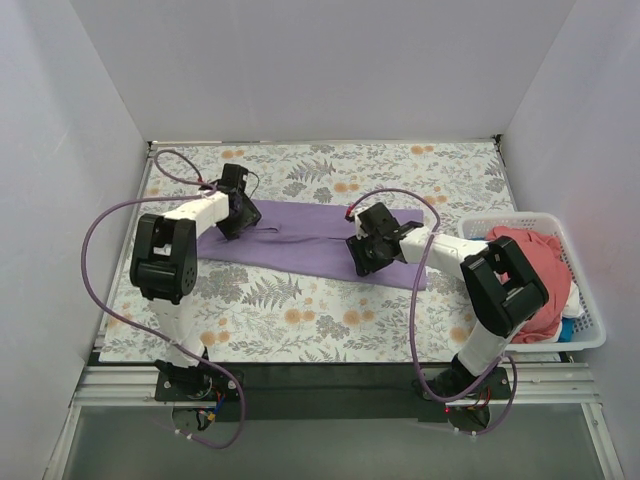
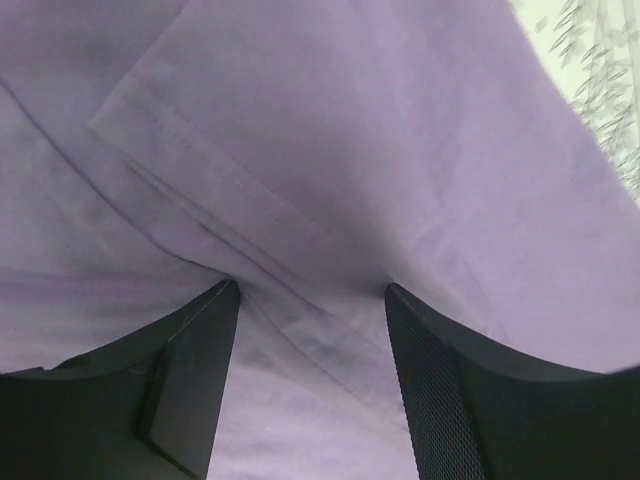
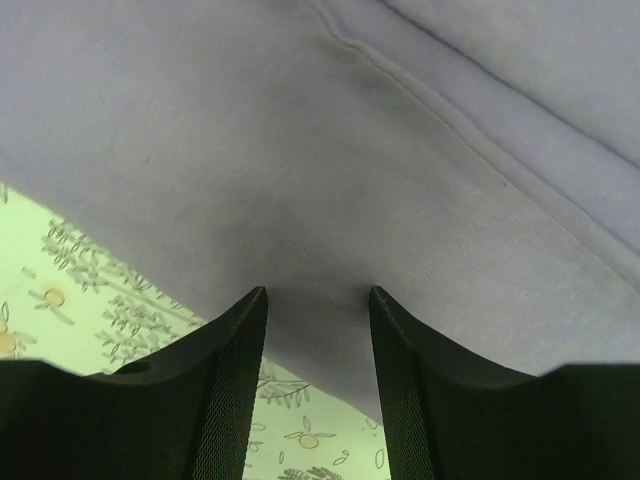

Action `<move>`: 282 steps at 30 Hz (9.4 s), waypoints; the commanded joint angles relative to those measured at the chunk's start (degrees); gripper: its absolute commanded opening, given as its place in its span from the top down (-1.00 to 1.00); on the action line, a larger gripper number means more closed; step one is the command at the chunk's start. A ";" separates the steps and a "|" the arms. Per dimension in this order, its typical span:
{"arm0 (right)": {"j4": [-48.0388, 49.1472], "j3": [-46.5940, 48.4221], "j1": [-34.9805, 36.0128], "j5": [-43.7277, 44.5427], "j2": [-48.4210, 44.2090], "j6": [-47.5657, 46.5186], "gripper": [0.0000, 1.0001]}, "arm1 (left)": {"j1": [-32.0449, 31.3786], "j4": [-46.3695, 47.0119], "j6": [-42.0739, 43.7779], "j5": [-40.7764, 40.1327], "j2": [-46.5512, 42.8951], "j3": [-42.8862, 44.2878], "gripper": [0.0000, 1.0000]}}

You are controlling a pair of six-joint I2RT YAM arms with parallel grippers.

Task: Fold and stack the t-shirts
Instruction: Fold the tshirt

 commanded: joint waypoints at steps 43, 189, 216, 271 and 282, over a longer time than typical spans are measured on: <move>-14.47 2.95 12.75 -18.85 1.87 -1.23 0.01 | -5.89 -1.25 10.40 6.82 23.30 30.25 -0.06; 17.09 47.16 -14.03 -20.18 42.04 18.64 0.16 | -13.01 -1.86 4.87 31.87 -11.77 -19.41 -0.08; -14.37 7.89 -4.92 -6.21 -4.62 8.44 -0.10 | -20.74 -22.25 -0.41 20.71 -32.14 -20.01 -0.44; -14.47 -13.93 11.71 -10.95 -12.20 18.82 0.97 | -33.31 -22.78 -9.90 13.41 -27.14 -25.20 0.08; -14.47 -14.37 11.71 -10.77 -12.63 19.17 0.97 | -36.21 -20.84 -8.41 15.79 -21.34 -26.08 0.22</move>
